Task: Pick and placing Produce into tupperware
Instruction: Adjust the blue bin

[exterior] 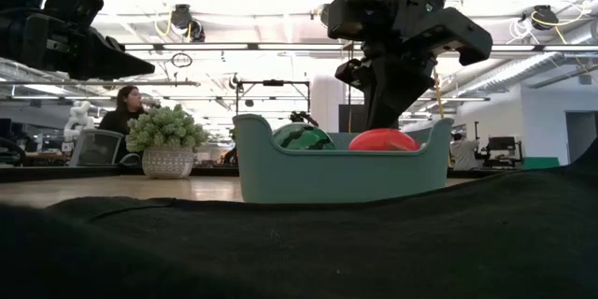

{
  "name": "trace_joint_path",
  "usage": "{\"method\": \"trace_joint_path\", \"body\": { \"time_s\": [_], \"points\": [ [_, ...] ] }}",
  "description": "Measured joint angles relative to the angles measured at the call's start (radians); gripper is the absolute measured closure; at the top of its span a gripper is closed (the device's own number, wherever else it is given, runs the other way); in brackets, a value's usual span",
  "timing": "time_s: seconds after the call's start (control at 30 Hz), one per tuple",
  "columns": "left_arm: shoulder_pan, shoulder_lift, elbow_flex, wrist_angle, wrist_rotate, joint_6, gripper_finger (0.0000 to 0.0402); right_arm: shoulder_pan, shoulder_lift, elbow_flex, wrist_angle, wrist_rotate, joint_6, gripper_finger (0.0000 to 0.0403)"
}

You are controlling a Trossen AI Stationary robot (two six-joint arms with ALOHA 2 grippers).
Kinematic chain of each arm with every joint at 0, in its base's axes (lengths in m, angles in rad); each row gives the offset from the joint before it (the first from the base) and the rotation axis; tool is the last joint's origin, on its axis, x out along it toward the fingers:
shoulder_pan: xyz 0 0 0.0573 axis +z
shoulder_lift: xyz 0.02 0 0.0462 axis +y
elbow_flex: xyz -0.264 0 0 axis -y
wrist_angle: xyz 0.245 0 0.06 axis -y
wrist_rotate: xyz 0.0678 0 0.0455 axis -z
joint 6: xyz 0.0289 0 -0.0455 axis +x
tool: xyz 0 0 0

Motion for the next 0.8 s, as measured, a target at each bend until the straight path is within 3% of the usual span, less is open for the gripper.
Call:
{"method": "trace_joint_path", "body": {
  "time_s": [0.8],
  "points": [
    [0.000,0.000,0.000,0.000,0.000,0.000,0.0376,0.031,0.000,0.000,0.001,0.029,0.020,0.0403]
  ]
}}
